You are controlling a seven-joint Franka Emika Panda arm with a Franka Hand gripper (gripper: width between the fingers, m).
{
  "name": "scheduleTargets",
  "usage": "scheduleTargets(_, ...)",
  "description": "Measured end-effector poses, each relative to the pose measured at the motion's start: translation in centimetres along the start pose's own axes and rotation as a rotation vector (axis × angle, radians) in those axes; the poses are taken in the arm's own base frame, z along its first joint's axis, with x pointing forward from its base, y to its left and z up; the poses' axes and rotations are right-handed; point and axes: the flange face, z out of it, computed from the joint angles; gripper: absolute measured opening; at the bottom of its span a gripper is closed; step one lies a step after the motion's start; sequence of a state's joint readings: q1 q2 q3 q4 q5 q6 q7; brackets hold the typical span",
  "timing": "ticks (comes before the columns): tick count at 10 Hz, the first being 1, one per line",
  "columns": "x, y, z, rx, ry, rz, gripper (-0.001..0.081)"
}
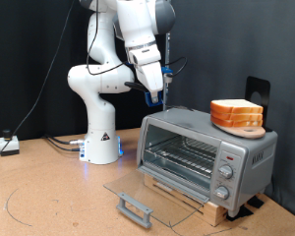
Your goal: Make a piece of toast with the oven
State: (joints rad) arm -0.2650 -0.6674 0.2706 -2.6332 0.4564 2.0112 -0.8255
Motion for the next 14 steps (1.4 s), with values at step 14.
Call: scheduleTargets(14,3.9,-2.3,1.2,0.002,0.046,-0.014,0.0405)
